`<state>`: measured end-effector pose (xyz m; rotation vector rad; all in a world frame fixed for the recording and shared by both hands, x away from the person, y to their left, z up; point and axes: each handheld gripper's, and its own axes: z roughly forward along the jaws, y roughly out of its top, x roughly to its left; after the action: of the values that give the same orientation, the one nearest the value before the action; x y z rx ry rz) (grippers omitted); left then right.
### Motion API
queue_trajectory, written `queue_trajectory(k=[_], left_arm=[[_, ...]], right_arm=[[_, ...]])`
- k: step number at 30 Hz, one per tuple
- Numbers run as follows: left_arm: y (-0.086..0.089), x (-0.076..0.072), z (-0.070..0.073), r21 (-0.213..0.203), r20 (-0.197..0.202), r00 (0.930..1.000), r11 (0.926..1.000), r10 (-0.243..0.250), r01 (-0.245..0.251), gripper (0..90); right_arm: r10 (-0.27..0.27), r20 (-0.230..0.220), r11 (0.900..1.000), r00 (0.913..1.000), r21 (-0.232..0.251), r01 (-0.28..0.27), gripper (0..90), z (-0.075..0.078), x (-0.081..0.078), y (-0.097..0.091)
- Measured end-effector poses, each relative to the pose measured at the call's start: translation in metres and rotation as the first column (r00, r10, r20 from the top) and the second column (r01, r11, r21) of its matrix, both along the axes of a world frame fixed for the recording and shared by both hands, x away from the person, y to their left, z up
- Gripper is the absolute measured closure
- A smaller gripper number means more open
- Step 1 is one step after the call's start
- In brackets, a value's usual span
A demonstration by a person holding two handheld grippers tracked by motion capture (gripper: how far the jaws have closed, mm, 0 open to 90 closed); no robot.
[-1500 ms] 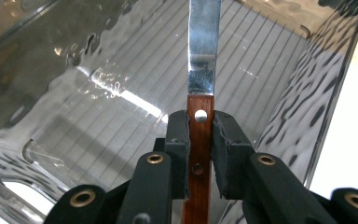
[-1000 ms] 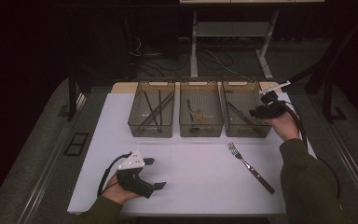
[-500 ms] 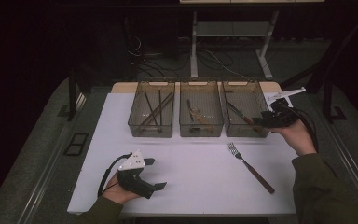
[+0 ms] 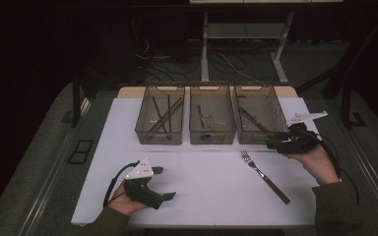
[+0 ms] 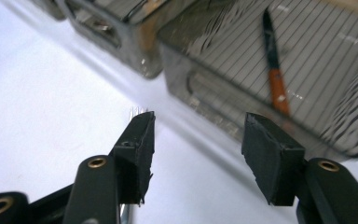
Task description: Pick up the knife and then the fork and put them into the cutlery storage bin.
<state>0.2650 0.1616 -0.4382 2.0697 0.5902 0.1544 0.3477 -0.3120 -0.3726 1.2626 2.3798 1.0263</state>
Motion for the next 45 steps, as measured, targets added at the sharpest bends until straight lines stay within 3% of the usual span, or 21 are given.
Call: queue_trajectory(k=[4, 14, 20, 24, 31, 34, 40, 45], left_arm=[[0.000, 0.000, 0.000, 0.000, 0.001, 1.0000, 1.0000, 0.001, -0.001, 3.9], [0.000, -0.001, 0.000, 0.001, 0.000, 1.0000, 1.0000, -0.001, 0.001, 3.9], [0.000, -0.001, 0.000, 0.002, 0.001, 1.0000, 1.0000, -0.002, 0.002, 3.9], [0.000, -0.001, 0.000, 0.001, 0.001, 1.0000, 1.0000, -0.003, 0.003, 3.9], [-0.001, -0.001, 0.000, 0.001, 0.001, 1.0000, 1.0000, -0.003, 0.003, 3.9], [-0.001, -0.001, 0.000, 0.001, 0.001, 1.0000, 1.0000, -0.003, 0.003, 3.9], [-0.001, -0.001, -0.001, 0.004, -0.001, 1.0000, 1.0000, -0.004, 0.004, 3.9], [-0.001, 0.000, -0.001, 0.007, -0.001, 1.0000, 1.0000, -0.005, 0.005, 3.9]], right_arm=[[0.015, -0.018, 0.9999, 0.9997, 0.000, -0.015, 44.1, -0.006, -0.009, 0.003], [0.042, -0.105, 0.9965, 0.9936, -0.067, -0.049, 46.7, -0.020, -0.028, 0.013], [0.073, -0.149, 0.9891, 0.9862, -0.116, -0.090, 49.2, -0.025, -0.036, 0.021], [0.086, -0.209, 0.9814, 0.9742, -0.151, -0.119, 51.5, -0.029, -0.040, 0.026], [0.102, -0.317, 0.9565, 0.9427, -0.229, -0.181, 56.3, -0.040, -0.044, 0.034], [0.106, -0.342, 0.9478, 0.9335, -0.249, -0.199, 57.8, -0.042, -0.044, 0.037], [0.105, -0.374, 0.9286, 0.9212, -0.294, -0.226, 60.7, -0.047, -0.045, 0.043], [0.103, -0.380, 0.9093, 0.9192, -0.339, -0.242, 63.6, -0.049, -0.044, 0.049]])
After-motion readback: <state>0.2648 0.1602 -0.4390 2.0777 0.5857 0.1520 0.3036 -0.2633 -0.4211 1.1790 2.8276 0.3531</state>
